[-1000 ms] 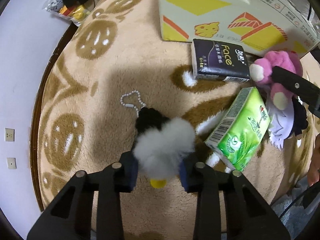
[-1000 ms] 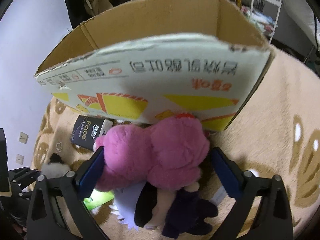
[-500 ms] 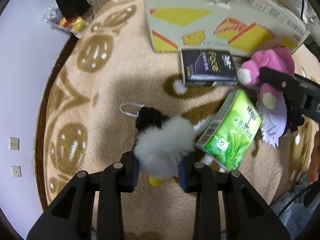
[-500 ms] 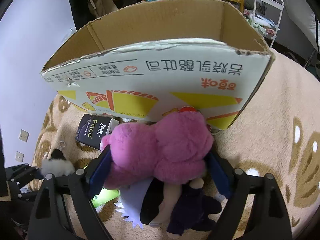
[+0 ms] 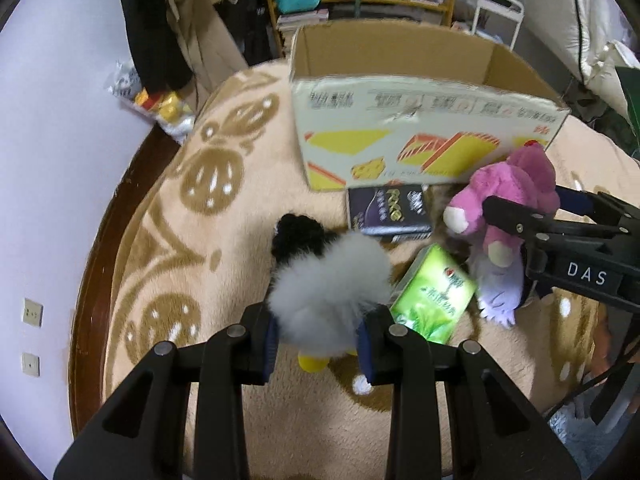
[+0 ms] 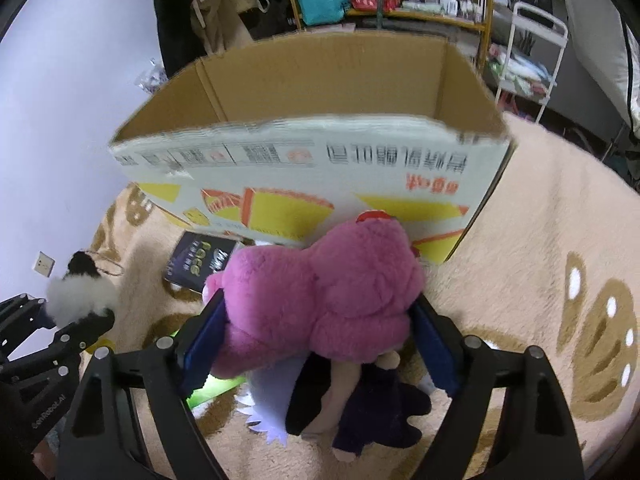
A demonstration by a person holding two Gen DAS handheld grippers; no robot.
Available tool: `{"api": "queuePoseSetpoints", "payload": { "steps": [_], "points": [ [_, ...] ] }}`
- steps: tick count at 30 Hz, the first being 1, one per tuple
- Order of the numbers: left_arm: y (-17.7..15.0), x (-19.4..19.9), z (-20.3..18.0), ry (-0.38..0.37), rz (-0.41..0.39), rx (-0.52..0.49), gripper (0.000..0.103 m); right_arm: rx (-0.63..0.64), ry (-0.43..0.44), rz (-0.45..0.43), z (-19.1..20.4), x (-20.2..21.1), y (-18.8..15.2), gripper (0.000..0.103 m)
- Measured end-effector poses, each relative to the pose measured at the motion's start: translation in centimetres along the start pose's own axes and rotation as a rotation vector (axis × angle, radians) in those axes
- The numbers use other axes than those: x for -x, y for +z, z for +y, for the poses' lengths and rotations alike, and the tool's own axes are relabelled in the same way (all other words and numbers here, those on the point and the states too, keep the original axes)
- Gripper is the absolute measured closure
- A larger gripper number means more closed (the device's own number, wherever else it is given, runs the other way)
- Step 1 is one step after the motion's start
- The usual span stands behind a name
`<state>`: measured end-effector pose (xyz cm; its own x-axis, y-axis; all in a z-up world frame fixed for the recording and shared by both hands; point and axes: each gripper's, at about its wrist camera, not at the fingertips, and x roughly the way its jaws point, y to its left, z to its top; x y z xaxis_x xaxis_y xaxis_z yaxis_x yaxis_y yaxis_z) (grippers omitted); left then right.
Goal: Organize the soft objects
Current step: 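Lift the pompom and pink bear and carry both over the box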
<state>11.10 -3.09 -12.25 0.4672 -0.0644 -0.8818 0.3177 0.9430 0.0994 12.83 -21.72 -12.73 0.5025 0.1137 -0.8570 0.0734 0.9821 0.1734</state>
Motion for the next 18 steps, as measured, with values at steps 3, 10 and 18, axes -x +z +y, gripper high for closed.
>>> {"api": "queuePoseSetpoints", "payload": {
  "steps": [3,10,18],
  "points": [
    [0.3,0.8,-0.1,-0.004,-0.044,-0.017,0.072,0.017,0.000,-0.046,0.6,1.7,0.0,0.013],
    [0.5,3.1,-0.1,-0.013,-0.164,-0.013,0.072,0.049,-0.001,-0.176,1.3,5.9,0.1,0.013],
    [0.7,5.8,-0.3,-0.014,-0.339,-0.019,0.072,0.096,-0.039,-0.347,2.4,10.3,1.4,0.013]
  ]
}}
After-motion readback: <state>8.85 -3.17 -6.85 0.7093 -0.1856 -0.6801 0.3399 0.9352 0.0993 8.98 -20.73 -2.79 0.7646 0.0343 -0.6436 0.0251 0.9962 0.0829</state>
